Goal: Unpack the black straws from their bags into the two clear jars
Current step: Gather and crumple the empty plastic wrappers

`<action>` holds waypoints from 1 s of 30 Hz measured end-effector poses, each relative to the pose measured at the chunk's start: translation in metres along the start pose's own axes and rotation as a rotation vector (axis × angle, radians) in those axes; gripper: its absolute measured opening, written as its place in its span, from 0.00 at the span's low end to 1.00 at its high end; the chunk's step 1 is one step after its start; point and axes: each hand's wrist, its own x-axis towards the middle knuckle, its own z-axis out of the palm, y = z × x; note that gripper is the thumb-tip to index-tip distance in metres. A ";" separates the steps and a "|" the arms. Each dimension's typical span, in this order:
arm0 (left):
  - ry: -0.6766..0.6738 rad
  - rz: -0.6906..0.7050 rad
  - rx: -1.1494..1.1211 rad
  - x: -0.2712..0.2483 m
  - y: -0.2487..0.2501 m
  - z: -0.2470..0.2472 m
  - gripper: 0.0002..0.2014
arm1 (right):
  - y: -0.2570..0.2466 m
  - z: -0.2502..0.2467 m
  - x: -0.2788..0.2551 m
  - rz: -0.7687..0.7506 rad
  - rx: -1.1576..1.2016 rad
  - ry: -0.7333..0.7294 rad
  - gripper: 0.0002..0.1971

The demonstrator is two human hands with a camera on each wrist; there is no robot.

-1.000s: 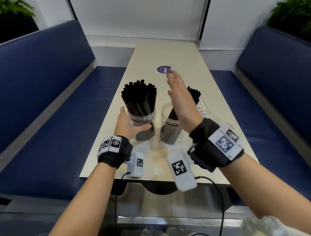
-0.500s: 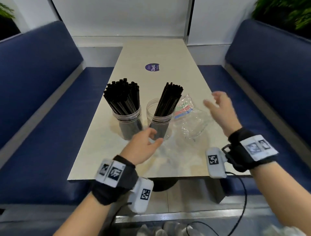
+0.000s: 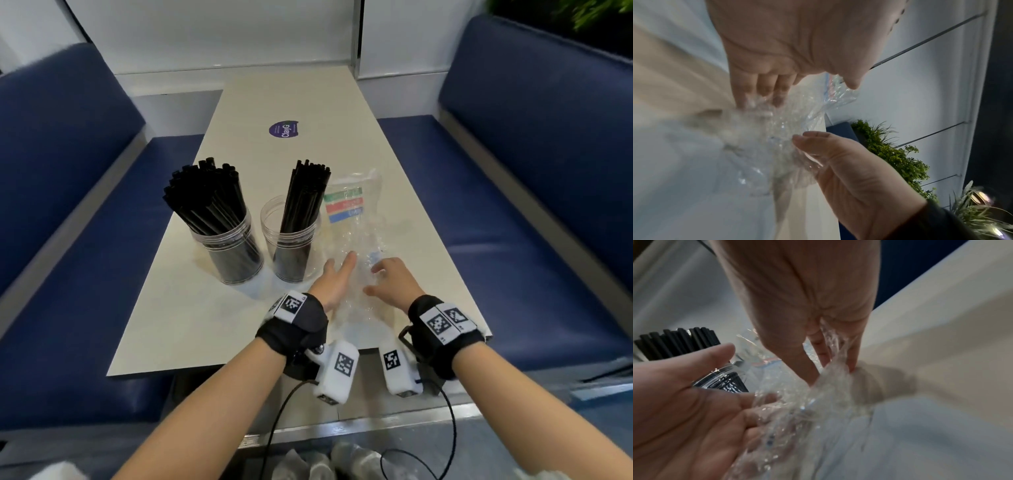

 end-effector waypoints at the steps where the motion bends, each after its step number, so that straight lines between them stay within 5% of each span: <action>1: 0.008 0.002 -0.013 0.002 0.002 0.004 0.36 | 0.003 0.001 -0.003 0.000 0.077 0.005 0.22; 6: 0.110 0.134 -0.098 0.014 0.011 0.020 0.31 | 0.012 0.002 -0.021 -0.026 0.535 0.019 0.20; 10: 0.168 0.307 -0.107 0.013 0.012 0.025 0.18 | 0.022 -0.011 -0.024 0.071 0.978 0.175 0.31; 13: 0.199 0.353 -0.144 0.011 0.014 0.027 0.16 | 0.024 -0.027 -0.031 0.094 1.308 -0.007 0.38; 15: 0.218 0.337 -0.187 0.008 0.018 0.026 0.15 | 0.021 -0.035 -0.035 0.012 1.282 -0.125 0.34; 18: 0.188 0.377 -0.188 -0.001 0.026 0.020 0.14 | 0.010 -0.038 -0.036 -0.112 1.224 -0.093 0.15; 23: -0.132 0.225 -0.596 -0.019 0.030 0.001 0.10 | -0.001 -0.039 -0.035 -0.178 0.992 0.094 0.16; 26: -0.347 0.173 -0.729 -0.024 0.026 -0.007 0.30 | -0.011 -0.041 -0.038 -0.287 0.720 0.225 0.06; 28: -0.375 0.261 -0.651 -0.030 0.025 -0.005 0.33 | -0.021 -0.040 -0.047 -0.356 0.700 0.227 0.04; 30: -0.295 0.365 -0.578 -0.034 0.024 -0.002 0.24 | -0.033 -0.043 -0.058 -0.450 0.672 0.241 0.13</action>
